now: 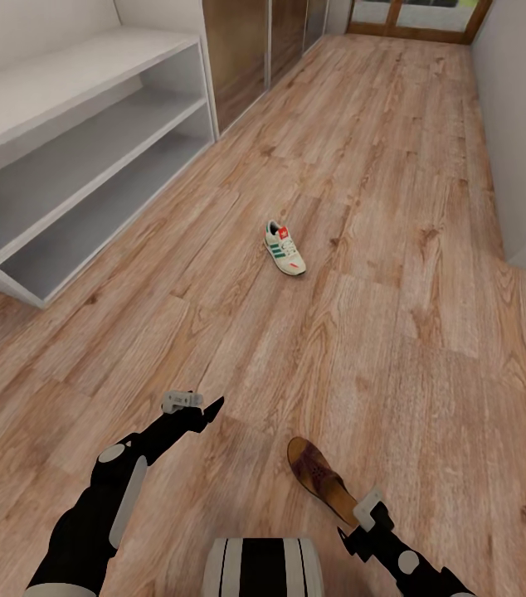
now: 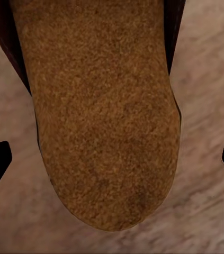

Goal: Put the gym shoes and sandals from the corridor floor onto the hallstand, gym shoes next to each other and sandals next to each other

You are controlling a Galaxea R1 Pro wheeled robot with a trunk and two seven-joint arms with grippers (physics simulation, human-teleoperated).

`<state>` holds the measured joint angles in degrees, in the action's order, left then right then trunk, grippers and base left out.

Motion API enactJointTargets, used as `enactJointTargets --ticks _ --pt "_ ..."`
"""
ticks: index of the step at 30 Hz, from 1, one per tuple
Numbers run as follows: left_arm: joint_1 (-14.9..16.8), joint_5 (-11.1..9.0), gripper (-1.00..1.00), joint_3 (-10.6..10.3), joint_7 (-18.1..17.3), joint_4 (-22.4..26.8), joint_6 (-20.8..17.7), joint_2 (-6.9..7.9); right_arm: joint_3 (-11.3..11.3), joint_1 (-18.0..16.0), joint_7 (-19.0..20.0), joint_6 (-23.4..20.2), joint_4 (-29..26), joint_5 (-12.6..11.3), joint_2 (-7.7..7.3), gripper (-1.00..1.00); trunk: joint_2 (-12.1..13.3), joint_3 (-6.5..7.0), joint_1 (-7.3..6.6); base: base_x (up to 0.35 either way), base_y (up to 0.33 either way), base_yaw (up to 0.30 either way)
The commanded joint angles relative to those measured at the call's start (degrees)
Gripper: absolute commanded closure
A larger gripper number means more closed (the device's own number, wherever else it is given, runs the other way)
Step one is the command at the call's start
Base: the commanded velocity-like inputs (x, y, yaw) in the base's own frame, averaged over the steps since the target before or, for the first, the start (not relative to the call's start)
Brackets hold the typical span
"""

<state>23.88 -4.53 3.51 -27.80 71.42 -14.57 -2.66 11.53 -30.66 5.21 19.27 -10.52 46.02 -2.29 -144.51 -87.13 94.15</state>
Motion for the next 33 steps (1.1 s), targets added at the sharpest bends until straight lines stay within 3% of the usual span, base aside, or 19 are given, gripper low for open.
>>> enactJointTargets --ticks 1,9,13,28,29,33 --pt "0.0 -0.5 -1.0 0.2 -0.3 0.0 -0.6 -0.06 0.5 0.0 0.5 0.2 0.0 0.1 0.01 -1.0 0.0 -0.03 -0.01 0.02 0.0 0.0" --pt "0.0 -0.5 -1.0 0.2 -0.3 0.0 -0.6 -0.06 0.5 0.0 0.5 0.2 0.0 0.1 0.01 -1.0 0.0 -0.07 -0.01 0.006 0.0 0.002" --pt "0.0 -0.5 -1.0 0.2 -0.3 0.0 -0.6 -0.06 0.5 0.0 0.5 0.2 0.0 0.1 0.01 -1.0 -0.1 -1.18 0.1 0.0 0.0 0.036" --pt "0.0 -0.5 -1.0 0.2 -0.3 0.0 -0.6 -0.06 0.5 0.0 0.4 0.2 0.0 0.1 0.01 -1.0 -0.1 -1.34 0.1 0.0 0.0 0.008" --pt "0.0 -0.5 -1.0 0.2 -0.3 0.0 -0.6 -0.06 0.5 0.0 0.5 0.2 0.0 0.1 0.01 1.0 -0.1 -1.34 0.1 0.0 0.0 0.0" --pt "0.0 -0.5 -1.0 0.2 -0.3 0.0 -0.6 -0.06 0.5 0.0 0.5 0.2 0.0 0.1 0.01 1.0 -0.1 -1.34 0.1 0.0 0.0 0.0"
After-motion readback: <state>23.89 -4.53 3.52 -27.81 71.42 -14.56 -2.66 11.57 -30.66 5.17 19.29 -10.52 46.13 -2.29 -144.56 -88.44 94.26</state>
